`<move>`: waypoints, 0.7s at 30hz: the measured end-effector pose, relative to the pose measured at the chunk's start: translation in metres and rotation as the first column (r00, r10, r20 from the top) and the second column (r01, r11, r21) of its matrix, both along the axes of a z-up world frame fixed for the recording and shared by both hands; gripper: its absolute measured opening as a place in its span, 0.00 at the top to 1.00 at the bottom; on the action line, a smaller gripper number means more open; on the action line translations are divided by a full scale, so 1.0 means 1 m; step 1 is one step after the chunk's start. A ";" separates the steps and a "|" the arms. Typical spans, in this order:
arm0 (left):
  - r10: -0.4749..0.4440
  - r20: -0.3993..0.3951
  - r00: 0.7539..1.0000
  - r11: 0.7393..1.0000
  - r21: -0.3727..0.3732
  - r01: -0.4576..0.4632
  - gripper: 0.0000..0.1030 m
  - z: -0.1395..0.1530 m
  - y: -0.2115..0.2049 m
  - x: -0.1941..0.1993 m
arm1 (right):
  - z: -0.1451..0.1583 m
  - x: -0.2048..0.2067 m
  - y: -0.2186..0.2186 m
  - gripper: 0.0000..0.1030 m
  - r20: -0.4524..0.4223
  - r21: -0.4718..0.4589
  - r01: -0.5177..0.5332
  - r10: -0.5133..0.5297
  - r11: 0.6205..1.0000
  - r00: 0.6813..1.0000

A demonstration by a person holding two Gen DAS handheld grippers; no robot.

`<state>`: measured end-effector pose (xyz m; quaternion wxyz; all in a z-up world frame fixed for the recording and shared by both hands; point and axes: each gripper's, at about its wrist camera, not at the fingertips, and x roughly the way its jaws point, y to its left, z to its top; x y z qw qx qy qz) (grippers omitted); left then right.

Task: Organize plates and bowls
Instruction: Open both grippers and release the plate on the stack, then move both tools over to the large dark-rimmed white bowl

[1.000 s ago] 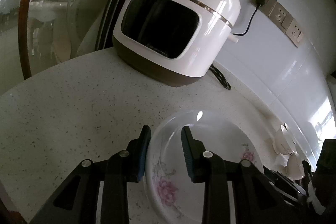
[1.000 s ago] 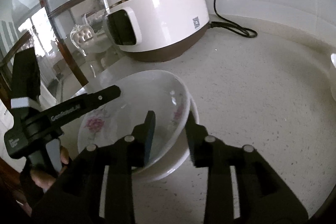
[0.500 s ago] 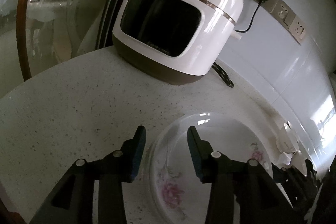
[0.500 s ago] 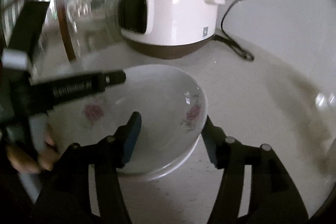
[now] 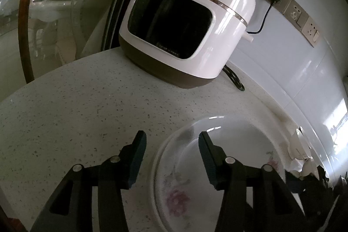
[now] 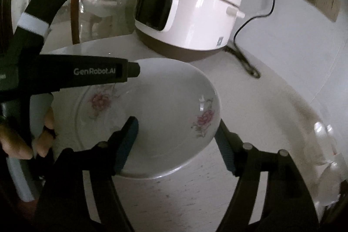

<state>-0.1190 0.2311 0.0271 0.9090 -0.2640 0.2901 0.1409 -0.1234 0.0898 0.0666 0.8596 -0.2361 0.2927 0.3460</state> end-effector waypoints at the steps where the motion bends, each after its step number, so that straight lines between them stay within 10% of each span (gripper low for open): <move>1: 0.004 0.003 1.000 1.000 -0.001 -0.004 0.49 0.000 0.000 -0.001 | 0.000 0.001 -0.001 0.28 -0.021 0.012 -0.004 0.004 1.000 1.000; 16: 0.027 0.057 0.998 1.000 0.004 -0.027 0.43 0.007 -0.001 -0.010 | 0.013 0.019 -0.022 0.10 -0.136 0.176 0.036 -0.012 0.984 0.991; 21: 0.043 0.122 0.992 0.998 0.044 -0.048 0.15 0.025 -0.009 -0.021 | 0.016 0.056 -0.067 0.10 -0.324 0.323 0.217 -0.107 0.921 0.940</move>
